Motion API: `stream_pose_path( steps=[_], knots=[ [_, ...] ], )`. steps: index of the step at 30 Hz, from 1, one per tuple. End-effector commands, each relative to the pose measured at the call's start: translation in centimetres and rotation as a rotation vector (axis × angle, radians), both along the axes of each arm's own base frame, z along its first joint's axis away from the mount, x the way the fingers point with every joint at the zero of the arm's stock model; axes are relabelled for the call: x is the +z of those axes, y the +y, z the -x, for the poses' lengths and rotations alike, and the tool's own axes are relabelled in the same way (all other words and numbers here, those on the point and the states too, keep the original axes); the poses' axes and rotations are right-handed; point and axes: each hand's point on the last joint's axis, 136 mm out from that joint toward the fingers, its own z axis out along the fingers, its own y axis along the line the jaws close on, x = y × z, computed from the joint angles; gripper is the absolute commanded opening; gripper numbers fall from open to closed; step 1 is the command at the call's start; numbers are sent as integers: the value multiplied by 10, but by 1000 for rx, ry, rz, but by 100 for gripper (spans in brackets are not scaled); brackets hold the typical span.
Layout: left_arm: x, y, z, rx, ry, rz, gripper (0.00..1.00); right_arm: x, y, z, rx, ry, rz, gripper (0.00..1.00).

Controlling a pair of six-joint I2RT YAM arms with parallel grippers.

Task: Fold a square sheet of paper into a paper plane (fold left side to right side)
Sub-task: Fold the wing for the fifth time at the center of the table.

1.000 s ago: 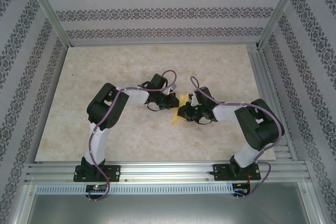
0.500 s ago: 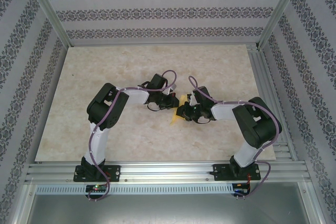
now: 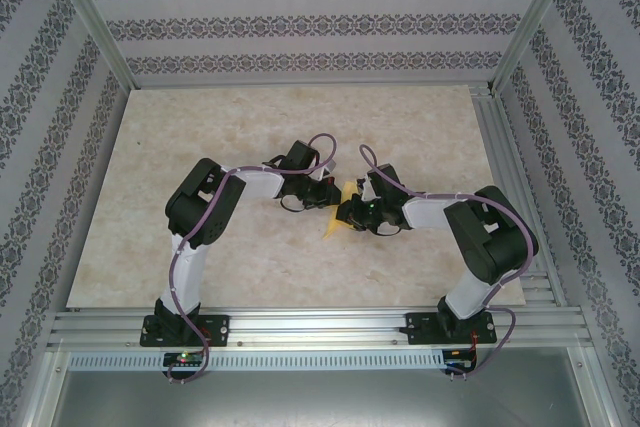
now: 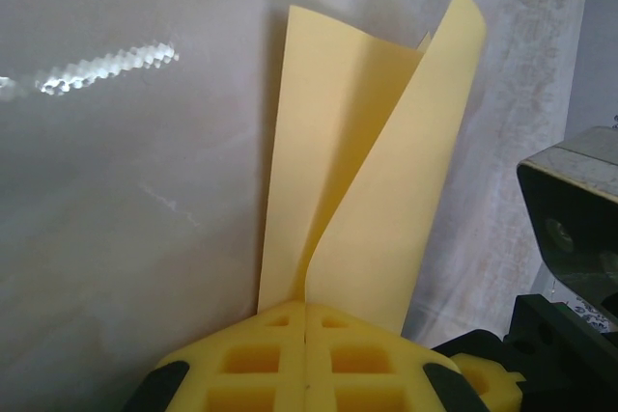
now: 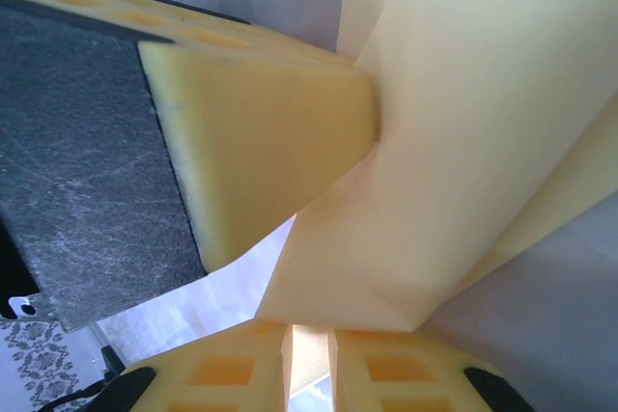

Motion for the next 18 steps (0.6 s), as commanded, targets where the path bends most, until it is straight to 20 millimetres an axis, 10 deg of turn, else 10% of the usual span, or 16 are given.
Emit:
stream_pose_path(
  steps=[1,18],
  knots=[
    [-15,14,-16,35,-32,-56,0,5,2,-10,-2,-44,4,18],
    [-15,14,-16,36,-33,-56,0,-15,-2,3,32,4,84,18]
  ],
)
